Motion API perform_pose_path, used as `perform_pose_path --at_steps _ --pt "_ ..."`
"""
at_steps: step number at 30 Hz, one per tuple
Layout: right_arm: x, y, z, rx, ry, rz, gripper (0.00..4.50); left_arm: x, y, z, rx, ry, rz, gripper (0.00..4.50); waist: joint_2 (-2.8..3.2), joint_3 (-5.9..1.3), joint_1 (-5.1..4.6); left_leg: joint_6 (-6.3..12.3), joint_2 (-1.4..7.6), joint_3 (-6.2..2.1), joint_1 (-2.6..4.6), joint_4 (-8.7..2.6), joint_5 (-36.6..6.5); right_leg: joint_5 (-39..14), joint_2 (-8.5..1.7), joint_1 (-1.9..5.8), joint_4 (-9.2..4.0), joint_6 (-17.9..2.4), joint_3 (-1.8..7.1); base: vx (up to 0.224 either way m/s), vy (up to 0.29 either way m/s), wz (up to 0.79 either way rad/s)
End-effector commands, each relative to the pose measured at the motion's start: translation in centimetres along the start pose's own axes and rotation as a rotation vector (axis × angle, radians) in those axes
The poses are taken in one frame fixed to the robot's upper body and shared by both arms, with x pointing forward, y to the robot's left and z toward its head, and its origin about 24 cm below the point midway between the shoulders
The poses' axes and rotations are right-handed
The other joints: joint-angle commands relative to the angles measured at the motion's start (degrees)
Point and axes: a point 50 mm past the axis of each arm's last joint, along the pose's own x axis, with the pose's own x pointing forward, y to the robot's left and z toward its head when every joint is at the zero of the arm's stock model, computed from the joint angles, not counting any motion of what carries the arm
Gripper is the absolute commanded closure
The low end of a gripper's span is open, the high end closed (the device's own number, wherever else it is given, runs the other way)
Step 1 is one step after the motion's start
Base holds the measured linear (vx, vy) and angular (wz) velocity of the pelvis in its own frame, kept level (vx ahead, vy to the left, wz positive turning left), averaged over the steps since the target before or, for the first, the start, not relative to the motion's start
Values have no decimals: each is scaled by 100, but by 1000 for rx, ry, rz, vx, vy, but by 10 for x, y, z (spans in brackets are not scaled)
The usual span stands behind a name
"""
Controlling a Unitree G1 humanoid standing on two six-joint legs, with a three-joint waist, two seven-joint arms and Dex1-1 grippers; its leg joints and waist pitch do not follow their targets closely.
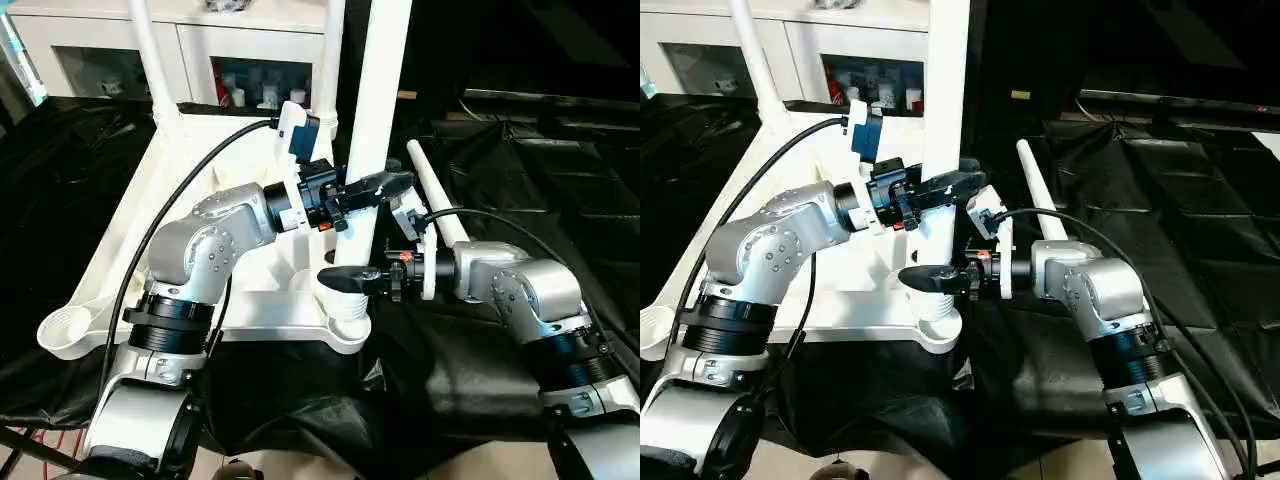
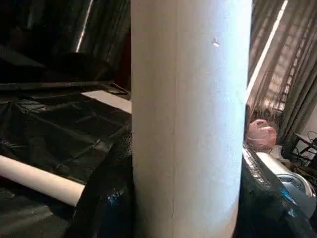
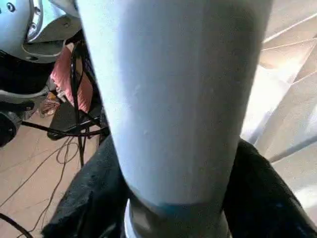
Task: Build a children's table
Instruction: Pick table leg
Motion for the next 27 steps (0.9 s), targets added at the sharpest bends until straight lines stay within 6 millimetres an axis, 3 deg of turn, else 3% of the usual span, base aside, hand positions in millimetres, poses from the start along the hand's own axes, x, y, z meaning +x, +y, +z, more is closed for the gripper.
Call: perform_pose_path --at_steps 1,7,9,14,17,18,19,21,23,24,25,26,27 --pt "-5 -2 6 -18 -26 -21 239 3 -7 1 11 7 -47 265 -4 -476 20 149 186 -41 47 -317 -857 -1493 -386 383 -413 -823 295 0 0 0" --pt "-5 -1 6 -18 -25 -18 250 3 -6 1 13 7 -40 265 -2 -473 21 146 181 -40 44 -316 -869 -1522 -386 386 -417 -805 295 0 0 0" --pt "-4 -2 6 -21 -26 -20 250 3 -5 0 18 19 -21 209 2 -477 21 147 182 -41 43 -316 -855 -1484 -384 387 -413 -813 295 0 0 0" --pt "-4 -3 6 -31 -42 -36 255 4 -2 4 24 -18 16 160 -1 -476 18 141 187 -43 48 -318 -883 -1463 -385 387 -415 -843 294 0 0 0" --pt "-1 -4 9 -36 -105 -66 257 4 6 20 72 -211 91 144 0 -482 22 131 183 -44 36 -310 -882 -1432 -395 397 -427 -847 293 0 0 0" --pt "0 -5 11 -32 -140 -78 257 2 10 27 40 -301 126 143 21 -482 28 130 174 -42 29 -304 -881 -1426 -401 396 -432 -851 293 0 0 0" --pt "1 -5 14 -26 -185 -89 257 0 12 33 3 -390 145 143 -5 -488 28 135 164 -36 20 -295 -896 -1412 -398 405 -430 -879 284 0 0 0" --pt "2 -5 16 -22 -232 -101 257 -4 15 38 -33 -457 156 143 3 -491 26 146 170 -49 28 -309 -918 -1450 -391 401 -427 -869 273 0 0 0" --pt "3 -5 17 -23 -263 -118 257 -8 17 40 -52 -494 165 143 54 -486 28 154 176 -55 44 -313 -949 -1431 -381 391 -420 -855 275 0 0 0" --pt "3 -6 18 -27 -278 -131 257 -11 19 40 -58 -508 170 143 42 -477 19 153 177 -46 41 -315 -957 -1434 -380 380 -432 -839 280 0 0 0" --pt "3 -6 17 -31 -295 -150 257 -15 20 41 -58 -516 174 143 95 -483 17 117 170 -50 54 -319 -1015 -1453 -371 370 -447 -838 274 0 0 0" --pt "2 -9 15 -45 -302 -209 257 -21 20 37 -13 -463 172 143 80 -485 11 107 171 -54 57 -322 -1024 -1440 -368 372 -441 -828 273 0 0 0" --pt "1 -11 12 -60 -296 -257 257 -24 20 33 25 -408 175 143 189 -487 23 55 181 -80 71 -344 -1046 -1448 -376 359 -422 -791 273 0 0 0"
